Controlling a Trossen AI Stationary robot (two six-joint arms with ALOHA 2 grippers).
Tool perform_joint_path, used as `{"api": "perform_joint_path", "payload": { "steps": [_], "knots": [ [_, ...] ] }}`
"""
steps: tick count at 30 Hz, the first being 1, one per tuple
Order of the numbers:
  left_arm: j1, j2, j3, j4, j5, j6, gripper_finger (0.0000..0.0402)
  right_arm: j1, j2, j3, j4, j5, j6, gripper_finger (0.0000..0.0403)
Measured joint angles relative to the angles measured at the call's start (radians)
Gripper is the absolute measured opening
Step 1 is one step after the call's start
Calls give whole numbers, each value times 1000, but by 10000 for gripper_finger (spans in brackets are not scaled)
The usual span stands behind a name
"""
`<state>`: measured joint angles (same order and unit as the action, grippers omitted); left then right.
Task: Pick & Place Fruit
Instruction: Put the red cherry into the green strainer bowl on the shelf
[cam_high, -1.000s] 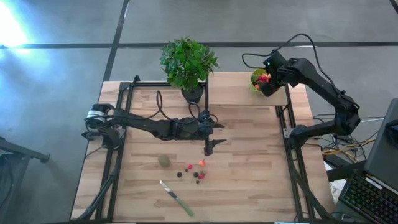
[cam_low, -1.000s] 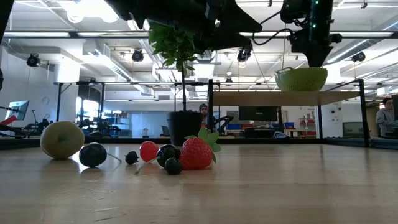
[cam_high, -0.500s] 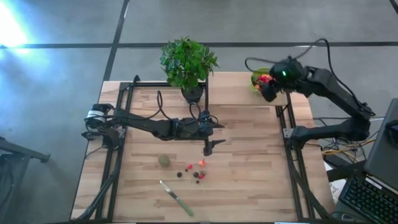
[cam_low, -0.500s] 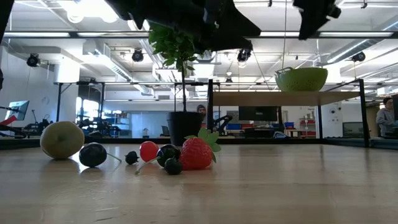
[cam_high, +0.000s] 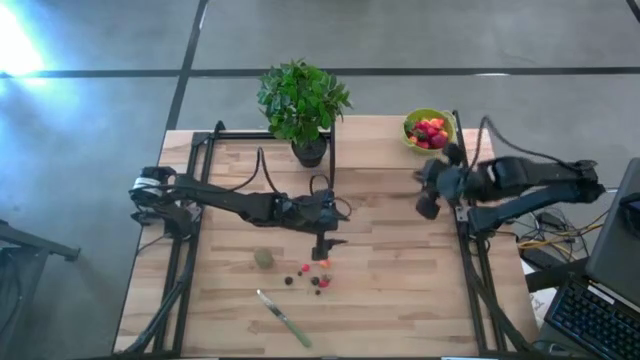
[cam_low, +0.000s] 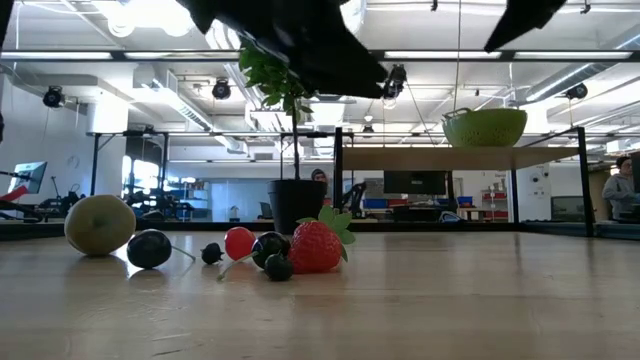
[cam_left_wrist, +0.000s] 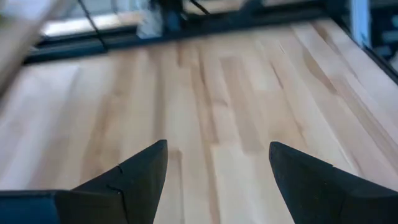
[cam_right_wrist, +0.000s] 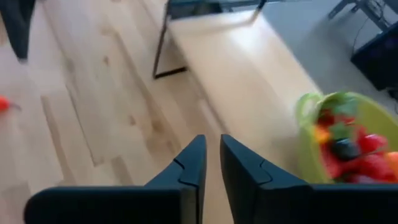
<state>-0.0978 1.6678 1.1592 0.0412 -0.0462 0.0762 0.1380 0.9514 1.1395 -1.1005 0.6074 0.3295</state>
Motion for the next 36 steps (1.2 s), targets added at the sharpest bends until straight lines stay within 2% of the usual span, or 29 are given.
{"api": "perform_joint_path", "payload": {
  "steps": [4,8,12,16,25,36],
  "knots": [
    [-47,-17,11,-148,3,-5,284,103,1,-101,22,22,76,32],
    [-91,-31,20,-283,3,-118,284,164,11,-190,69,24,143,27],
    [-134,-33,19,-394,0,-228,284,181,15,-272,162,24,150,33],
    [-174,-30,16,-478,-1,-266,284,181,13,-342,276,24,129,44],
    [-196,-20,14,-503,-39,-408,284,181,14,-397,386,24,124,79],
    [-198,102,12,-531,-51,-509,284,180,13,-416,409,49,123,112]
  ]
}}
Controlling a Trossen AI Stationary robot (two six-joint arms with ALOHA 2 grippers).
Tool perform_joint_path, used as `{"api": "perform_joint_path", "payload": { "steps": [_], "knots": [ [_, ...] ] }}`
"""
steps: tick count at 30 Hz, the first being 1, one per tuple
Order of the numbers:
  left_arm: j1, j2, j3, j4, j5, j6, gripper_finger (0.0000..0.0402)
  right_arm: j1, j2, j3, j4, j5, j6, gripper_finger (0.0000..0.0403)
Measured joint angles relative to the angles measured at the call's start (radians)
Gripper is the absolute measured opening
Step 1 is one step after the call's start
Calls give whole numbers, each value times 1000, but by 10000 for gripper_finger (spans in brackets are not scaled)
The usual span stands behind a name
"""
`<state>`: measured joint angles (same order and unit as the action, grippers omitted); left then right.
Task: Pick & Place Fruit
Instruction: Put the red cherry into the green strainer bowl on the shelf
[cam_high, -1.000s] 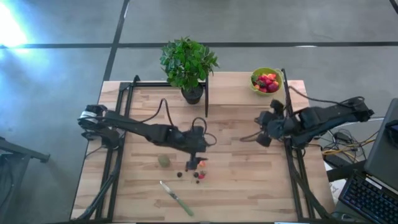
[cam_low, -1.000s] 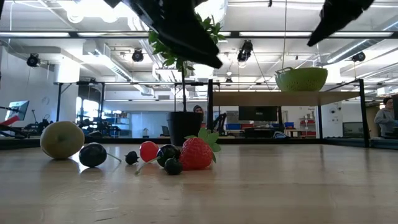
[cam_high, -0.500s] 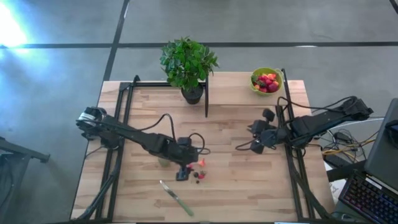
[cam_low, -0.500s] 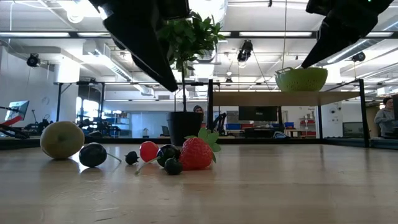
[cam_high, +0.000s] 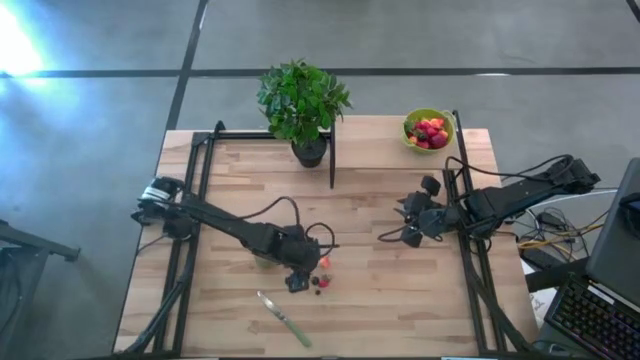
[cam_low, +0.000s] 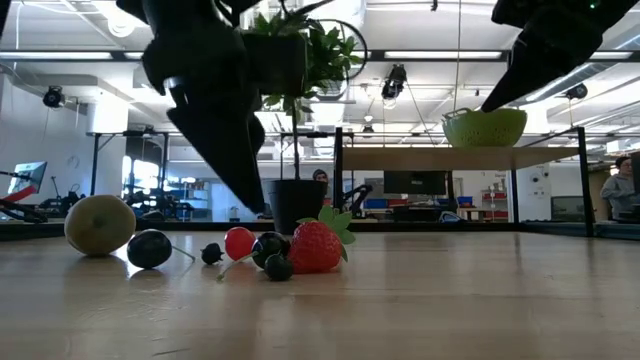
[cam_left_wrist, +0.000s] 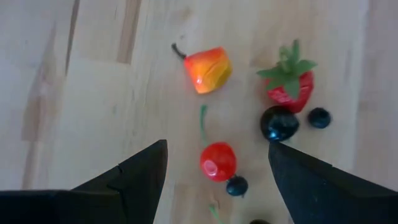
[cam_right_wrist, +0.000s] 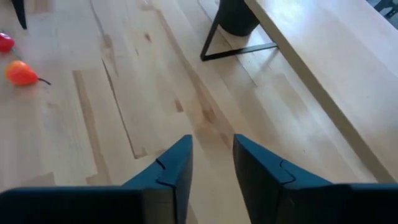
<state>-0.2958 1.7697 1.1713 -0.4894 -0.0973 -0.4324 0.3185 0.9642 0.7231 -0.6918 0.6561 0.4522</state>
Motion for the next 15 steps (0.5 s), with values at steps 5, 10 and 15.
{"api": "perform_joint_path", "payload": {
  "steps": [5,10,15],
  "knots": [
    [0,47,0,1,-2,-21,284,0,0,0,3,1,0,122],
    [0,74,0,-2,-2,-39,284,0,0,0,3,2,0,131],
    [0,99,0,1,-4,-43,284,0,0,0,4,2,0,137]
  ]
}}
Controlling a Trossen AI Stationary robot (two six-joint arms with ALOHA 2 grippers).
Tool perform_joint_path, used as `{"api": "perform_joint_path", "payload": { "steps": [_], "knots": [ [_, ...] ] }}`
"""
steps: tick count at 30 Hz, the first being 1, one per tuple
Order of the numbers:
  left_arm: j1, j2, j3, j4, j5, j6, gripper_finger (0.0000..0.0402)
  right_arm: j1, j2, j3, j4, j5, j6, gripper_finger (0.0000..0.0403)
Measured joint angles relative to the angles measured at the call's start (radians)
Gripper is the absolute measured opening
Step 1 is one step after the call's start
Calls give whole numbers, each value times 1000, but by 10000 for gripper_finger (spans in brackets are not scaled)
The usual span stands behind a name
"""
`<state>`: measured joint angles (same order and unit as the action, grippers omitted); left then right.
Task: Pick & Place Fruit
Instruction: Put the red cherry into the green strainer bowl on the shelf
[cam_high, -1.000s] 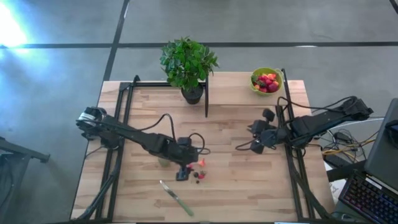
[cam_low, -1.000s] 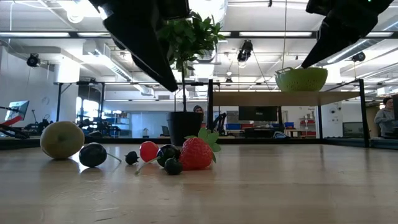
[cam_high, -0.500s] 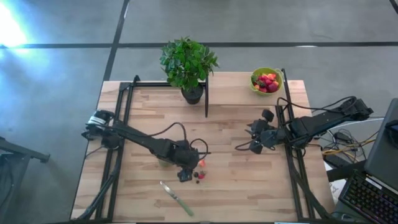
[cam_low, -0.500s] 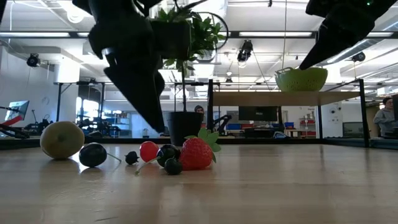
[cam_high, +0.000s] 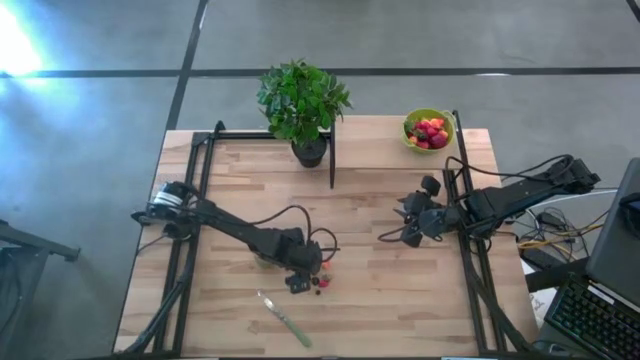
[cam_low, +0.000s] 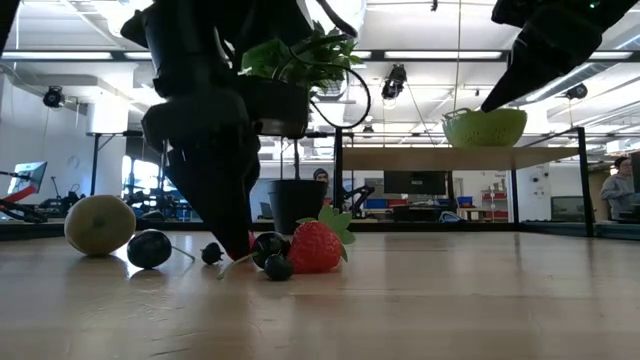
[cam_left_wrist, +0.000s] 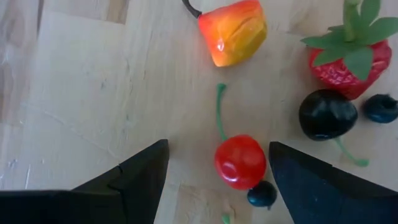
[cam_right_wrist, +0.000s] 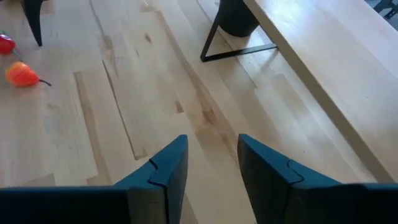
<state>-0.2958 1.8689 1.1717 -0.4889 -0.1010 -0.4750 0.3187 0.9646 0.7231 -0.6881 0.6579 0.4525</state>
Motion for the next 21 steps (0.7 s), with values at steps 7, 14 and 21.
{"api": "perform_joint_path", "payload": {
  "steps": [7,14,21],
  "knots": [
    [0,17,2,2,-10,-5,247,0,0,-5,1,0,0,118],
    [2,17,2,-5,-11,-20,181,0,0,-14,17,0,-7,86],
    [2,15,2,-11,-6,-29,120,0,0,-14,18,0,-11,56]
  ]
}}
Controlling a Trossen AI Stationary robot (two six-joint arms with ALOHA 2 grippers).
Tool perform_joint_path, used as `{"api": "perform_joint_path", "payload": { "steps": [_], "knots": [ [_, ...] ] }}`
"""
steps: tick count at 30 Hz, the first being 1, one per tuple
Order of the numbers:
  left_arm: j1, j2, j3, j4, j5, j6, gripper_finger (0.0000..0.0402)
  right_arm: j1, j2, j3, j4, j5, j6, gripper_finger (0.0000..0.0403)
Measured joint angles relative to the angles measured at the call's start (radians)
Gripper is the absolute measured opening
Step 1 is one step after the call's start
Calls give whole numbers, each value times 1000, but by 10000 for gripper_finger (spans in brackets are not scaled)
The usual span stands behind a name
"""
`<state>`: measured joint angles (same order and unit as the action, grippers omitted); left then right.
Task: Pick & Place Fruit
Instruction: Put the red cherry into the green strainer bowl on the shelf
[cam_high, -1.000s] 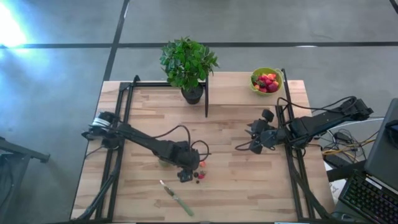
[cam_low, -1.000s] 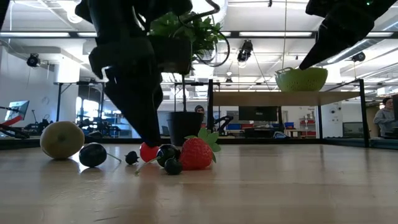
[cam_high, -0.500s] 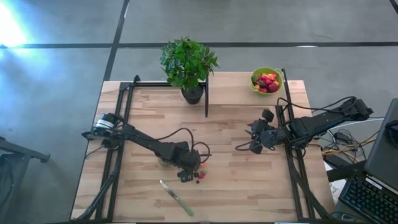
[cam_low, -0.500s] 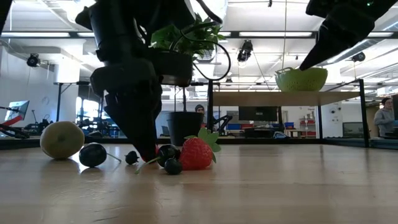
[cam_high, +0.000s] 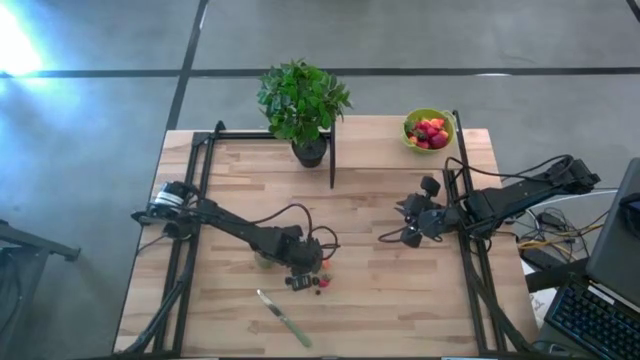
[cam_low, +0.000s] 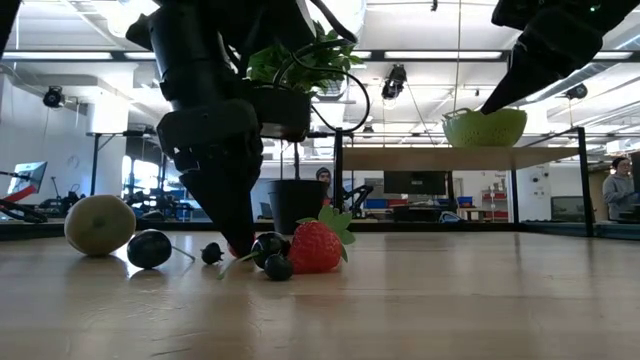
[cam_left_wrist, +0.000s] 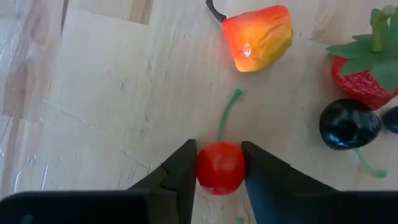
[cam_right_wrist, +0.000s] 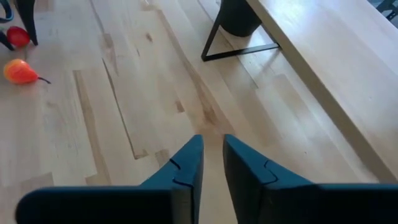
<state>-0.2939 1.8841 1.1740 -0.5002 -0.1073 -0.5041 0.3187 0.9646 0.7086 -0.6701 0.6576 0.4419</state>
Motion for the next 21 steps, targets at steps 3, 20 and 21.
{"api": "perform_joint_path", "payload": {
  "steps": [3,20,21],
  "knots": [
    [0,-4,0,-4,6,-2,107,0,0,0,0,0,0,47],
    [-2,-5,195,-262,-55,83,109,0,0,-64,344,-14,-174,66],
    [-2,-5,219,-280,-77,93,113,0,0,-76,384,-17,-188,70]
  ]
}}
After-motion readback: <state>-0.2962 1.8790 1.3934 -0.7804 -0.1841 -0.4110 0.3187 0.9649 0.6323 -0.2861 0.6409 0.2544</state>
